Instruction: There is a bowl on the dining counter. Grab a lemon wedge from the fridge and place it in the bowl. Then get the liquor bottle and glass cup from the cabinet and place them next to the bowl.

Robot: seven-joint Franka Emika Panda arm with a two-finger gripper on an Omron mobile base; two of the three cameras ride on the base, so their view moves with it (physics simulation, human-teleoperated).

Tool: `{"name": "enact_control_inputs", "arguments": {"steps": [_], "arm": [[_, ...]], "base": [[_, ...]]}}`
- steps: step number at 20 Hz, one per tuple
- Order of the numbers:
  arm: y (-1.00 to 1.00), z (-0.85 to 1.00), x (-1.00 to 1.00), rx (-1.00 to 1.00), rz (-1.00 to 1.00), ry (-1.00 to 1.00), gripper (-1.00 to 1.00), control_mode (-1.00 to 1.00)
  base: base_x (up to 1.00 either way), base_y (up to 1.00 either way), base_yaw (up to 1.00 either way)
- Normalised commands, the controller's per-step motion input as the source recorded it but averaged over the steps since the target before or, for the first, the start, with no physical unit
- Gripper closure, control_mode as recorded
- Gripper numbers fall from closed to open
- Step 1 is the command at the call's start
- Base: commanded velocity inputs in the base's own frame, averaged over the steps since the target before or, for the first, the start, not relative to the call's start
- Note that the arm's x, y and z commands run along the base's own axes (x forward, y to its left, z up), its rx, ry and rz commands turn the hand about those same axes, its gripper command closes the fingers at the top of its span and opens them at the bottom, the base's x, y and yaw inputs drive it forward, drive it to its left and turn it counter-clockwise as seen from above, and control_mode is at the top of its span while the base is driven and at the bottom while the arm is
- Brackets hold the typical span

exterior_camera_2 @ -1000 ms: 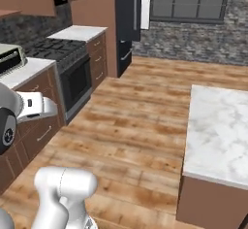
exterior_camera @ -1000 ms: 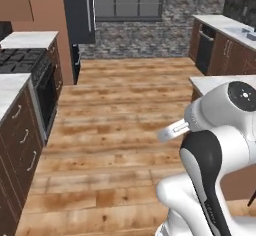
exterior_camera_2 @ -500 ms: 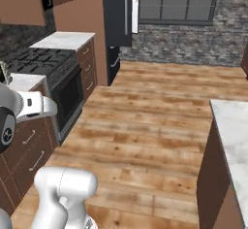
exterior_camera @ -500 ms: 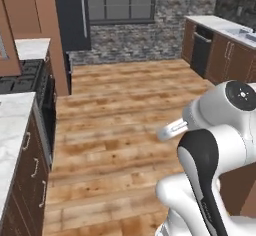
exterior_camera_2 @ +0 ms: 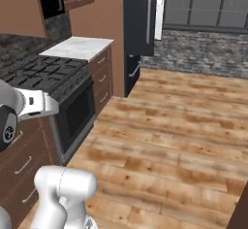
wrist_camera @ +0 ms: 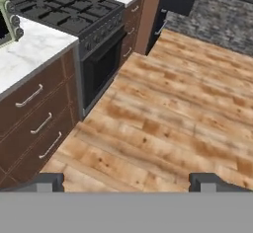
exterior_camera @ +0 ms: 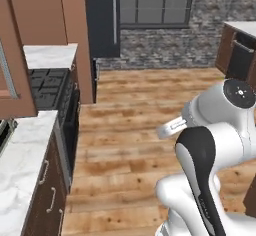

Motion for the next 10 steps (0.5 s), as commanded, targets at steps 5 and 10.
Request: {"name": "enact_control_inputs", "arguments": {"steps": [5,10], "arm": [[0.0,0.0,0.0,0.0,0.0,0.0,-1.0,1.0],[0.0,0.0,0.0,0.0,0.0,0.0,-1.0,1.0]], "base": [[0.9,0.0,0.48],[0.63,0.01,0.55]]}}
